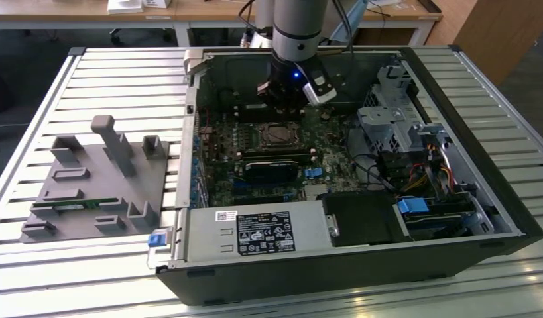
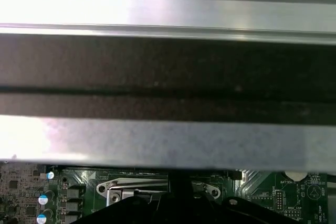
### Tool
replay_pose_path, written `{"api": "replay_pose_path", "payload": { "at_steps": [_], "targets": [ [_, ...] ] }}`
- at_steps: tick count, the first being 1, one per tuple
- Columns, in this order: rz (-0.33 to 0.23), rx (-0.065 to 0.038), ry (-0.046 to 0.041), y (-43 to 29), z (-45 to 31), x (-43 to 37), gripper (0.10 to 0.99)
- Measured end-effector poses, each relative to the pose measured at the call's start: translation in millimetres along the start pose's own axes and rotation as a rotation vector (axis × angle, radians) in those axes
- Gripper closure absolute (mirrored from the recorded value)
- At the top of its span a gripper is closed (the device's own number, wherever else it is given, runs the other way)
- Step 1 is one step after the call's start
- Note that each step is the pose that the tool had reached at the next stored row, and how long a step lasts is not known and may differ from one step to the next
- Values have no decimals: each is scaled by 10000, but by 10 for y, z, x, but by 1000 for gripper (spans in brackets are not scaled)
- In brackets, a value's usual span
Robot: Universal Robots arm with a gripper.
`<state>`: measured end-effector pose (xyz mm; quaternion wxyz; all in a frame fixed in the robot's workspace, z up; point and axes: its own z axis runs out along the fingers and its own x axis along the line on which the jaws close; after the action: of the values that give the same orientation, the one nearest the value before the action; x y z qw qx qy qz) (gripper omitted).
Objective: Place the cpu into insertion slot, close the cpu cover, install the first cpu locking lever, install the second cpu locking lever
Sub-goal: 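Install the second cpu locking lever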
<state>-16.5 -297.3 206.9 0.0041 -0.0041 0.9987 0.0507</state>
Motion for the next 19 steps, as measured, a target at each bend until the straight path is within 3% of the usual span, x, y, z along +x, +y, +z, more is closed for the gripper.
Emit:
{"api": "replay_pose_path", "payload": {
  "at_steps": [16, 19],
  "targets": [
    [0, 2, 0, -71, -8, 1, 969],
    [1, 2, 0, -68, -53, 0, 969]
  ]
}}
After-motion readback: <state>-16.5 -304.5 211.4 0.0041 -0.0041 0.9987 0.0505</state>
